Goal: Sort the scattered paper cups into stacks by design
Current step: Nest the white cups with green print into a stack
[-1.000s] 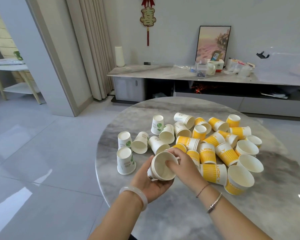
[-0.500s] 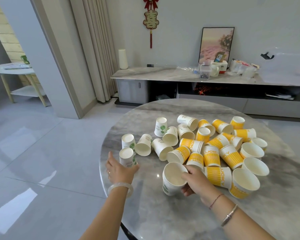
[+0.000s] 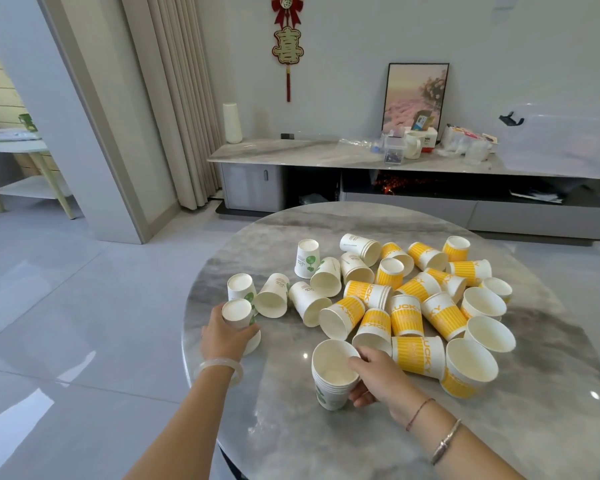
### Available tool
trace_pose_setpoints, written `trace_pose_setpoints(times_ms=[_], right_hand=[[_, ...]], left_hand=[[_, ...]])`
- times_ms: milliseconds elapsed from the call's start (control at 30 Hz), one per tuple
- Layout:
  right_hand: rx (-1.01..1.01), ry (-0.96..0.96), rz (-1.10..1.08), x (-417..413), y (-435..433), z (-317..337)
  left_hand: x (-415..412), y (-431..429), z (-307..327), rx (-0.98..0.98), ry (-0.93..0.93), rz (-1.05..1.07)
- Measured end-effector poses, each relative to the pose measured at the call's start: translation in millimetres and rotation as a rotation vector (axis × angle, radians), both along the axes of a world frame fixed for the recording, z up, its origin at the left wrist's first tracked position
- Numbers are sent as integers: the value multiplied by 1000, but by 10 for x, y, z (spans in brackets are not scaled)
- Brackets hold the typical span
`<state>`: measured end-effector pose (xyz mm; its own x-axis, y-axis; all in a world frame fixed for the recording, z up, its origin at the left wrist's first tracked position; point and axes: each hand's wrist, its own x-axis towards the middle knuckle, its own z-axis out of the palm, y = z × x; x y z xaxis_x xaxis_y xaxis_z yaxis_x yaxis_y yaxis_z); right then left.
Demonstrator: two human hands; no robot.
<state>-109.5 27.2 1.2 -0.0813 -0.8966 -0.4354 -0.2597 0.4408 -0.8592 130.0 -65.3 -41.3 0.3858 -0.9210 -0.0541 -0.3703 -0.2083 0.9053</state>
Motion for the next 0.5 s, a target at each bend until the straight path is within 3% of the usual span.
trace_pose_setpoints(times_ms=[167, 333, 400, 500], right_hand=[[-47, 6, -13, -35, 60, 58], [-376, 81, -215, -140, 38, 278], [-452, -6, -228, -174, 87, 416], [-402, -383, -131, -153, 157, 606]], left_hand=[[-241, 252, 455, -189, 131, -37], [-590, 609, 916, -303, 351, -176], [-723, 690, 1013, -265, 534, -268], [-895, 776, 1055, -141, 795, -453]])
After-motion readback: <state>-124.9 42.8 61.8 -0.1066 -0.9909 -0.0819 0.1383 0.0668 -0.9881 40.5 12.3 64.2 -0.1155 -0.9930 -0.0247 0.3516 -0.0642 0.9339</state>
